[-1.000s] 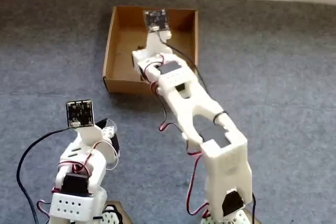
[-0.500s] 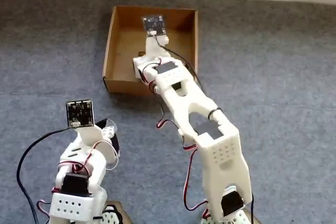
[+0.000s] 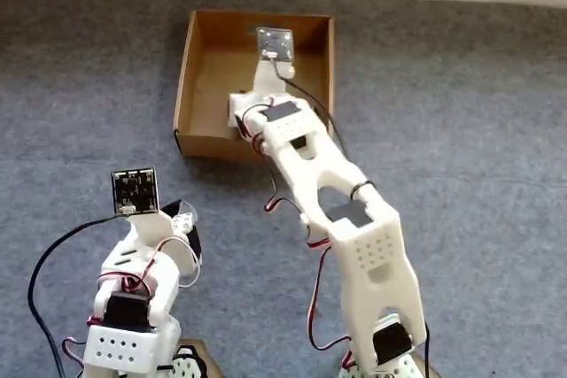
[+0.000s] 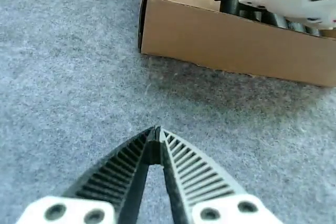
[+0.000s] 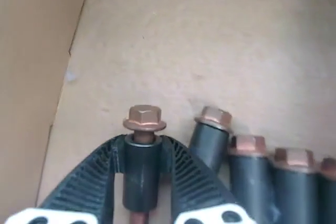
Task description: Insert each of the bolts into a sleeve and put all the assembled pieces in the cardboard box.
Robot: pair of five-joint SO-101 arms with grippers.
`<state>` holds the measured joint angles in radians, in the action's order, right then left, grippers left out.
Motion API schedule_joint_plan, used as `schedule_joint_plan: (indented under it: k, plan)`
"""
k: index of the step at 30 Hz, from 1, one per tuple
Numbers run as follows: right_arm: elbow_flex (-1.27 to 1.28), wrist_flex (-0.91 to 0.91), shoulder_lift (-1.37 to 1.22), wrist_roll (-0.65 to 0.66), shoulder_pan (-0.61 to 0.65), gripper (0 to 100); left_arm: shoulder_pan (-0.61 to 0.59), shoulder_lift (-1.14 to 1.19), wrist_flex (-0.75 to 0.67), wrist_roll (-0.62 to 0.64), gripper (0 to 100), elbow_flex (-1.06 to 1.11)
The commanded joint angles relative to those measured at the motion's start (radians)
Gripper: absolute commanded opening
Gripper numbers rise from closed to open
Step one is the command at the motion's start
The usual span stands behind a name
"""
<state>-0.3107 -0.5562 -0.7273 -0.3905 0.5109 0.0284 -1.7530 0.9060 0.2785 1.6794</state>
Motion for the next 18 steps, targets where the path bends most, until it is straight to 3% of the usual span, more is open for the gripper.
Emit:
schedule_joint_plan:
  k: [1,8,14,18]
  plan:
    - [-0.085,-0.004,-0.053,-0.011,-0.033,0.5,-0.002,0.007,0.006,-0.002,3,0.019]
    - [-0.13,-0.038,-0.085,0.005,-0.044,0.8,-0.002,0.007,0.006,-0.002,3,0.019]
    - [-0.268,-0.246,-0.088,0.06,-0.042,14.8,-0.002,0.007,0.006,-0.002,3,0.019]
    - [-0.371,-0.309,-0.085,0.06,-0.054,14.8,-0.002,0.007,0.006,-0.002,3,0.019]
